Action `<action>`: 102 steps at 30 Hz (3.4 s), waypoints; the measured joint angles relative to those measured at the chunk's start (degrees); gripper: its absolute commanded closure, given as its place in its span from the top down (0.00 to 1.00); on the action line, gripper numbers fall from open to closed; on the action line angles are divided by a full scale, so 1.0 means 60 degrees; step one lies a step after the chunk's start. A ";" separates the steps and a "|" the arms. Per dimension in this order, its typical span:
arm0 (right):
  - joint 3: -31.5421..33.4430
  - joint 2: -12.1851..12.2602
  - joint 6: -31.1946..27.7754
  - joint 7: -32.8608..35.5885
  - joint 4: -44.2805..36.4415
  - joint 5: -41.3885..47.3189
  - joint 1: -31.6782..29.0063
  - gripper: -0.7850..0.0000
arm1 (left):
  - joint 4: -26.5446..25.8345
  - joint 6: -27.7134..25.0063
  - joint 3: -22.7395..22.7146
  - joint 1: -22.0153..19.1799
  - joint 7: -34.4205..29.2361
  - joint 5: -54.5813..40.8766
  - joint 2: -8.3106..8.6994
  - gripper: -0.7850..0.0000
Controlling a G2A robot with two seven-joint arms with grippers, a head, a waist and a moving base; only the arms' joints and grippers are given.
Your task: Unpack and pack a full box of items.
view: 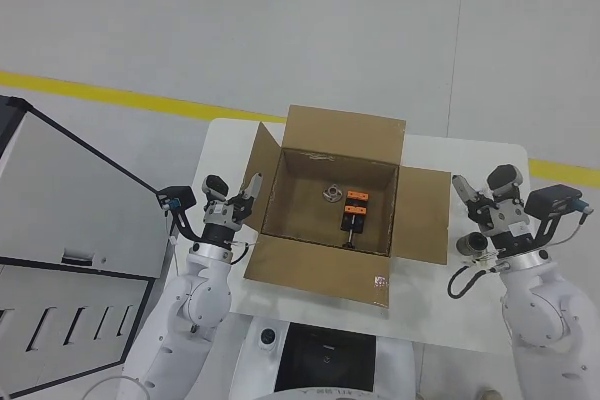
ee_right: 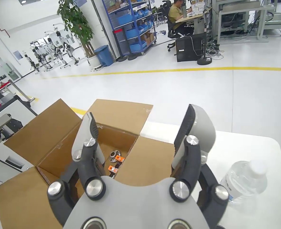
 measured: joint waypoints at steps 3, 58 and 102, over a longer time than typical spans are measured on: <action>0.0000 0.0000 0.0000 0.0000 0.0000 0.0000 0.0000 1.00 | 0.0000 0.0000 0.0000 0.0000 0.0000 0.0000 0.0000 1.00; 0.0000 0.0000 0.0000 0.0000 0.0000 -0.0001 0.0000 1.00 | 0.0000 0.0000 0.0000 0.0000 0.0000 0.0000 0.0000 1.00; -0.3279 -0.0123 -0.1792 0.1192 0.1779 -0.0563 0.3719 0.55 | -0.0670 -0.0252 -0.0681 0.0770 0.0786 -0.0699 -0.0042 1.00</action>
